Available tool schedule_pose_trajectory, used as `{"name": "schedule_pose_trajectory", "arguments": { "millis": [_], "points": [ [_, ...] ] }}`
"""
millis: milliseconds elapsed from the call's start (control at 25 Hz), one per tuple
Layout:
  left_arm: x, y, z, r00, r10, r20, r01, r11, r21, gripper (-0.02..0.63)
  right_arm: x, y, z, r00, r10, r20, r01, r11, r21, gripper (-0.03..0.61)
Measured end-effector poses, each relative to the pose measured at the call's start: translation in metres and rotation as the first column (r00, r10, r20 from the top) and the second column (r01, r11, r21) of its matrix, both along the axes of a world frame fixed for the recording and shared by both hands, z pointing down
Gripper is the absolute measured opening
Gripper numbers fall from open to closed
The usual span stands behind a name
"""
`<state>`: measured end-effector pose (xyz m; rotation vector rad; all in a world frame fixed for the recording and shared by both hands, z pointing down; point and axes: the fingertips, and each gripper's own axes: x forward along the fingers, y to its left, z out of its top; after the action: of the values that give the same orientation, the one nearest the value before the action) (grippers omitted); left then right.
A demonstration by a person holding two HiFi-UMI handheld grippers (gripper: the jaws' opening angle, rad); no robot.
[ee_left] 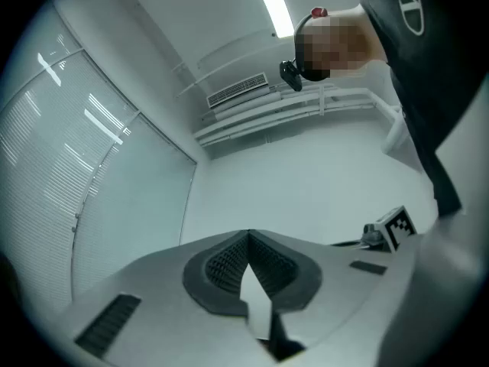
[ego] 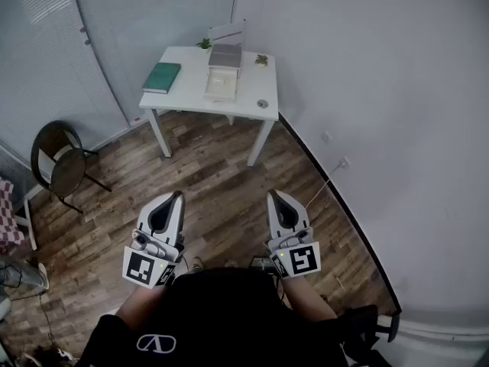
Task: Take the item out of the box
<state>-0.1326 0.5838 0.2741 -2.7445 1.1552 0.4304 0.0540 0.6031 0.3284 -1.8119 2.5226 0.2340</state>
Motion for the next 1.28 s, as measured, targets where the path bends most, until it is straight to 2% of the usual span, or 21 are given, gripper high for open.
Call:
{"name": "schedule_pose_trajectory", "arguments": {
  "millis": [280,480,640,880,1040,1280],
  "points": [
    [0.004,0.0,0.008,1.0,0.009,0.011,-0.009,1.0,-0.015,0.005,0.006,-0.002,0.002,1.0,-0.001,0.012,0.001,1.0,-0.003,0.002],
    [0.013,-0.004,0.003,1.0,-0.001,-0.003,0.001,1.0,-0.006,0.005,0.018,0.0,-0.003,0.995,-0.038,0.097,0.036,0.999,0.022,0.005],
    [0.017,-0.008,0.006,1.0,-0.013,-0.007,0.013,1.0,-0.009,0.005,0.026,-0.003,0.002,0.996,-0.032,0.085,0.032,0.999,0.011,0.005],
    [0.039,-0.016,0.015,0.999,-0.037,-0.001,0.037,0.999,-0.014,0.005,0.058,-0.009,0.009,0.994,-0.036,0.1,0.034,0.999,0.02,0.005],
    [0.058,-0.021,0.023,0.999,-0.052,0.012,0.052,0.998,-0.02,0.005,0.081,-0.021,0.015,0.992,-0.046,0.116,0.043,0.999,0.029,0.005],
    [0.067,-0.053,0.025,0.998,-0.065,0.025,0.065,0.998,-0.015,0.005,0.089,-0.056,0.023,0.989,-0.062,0.135,0.057,0.998,0.039,0.005]
  ]
}}
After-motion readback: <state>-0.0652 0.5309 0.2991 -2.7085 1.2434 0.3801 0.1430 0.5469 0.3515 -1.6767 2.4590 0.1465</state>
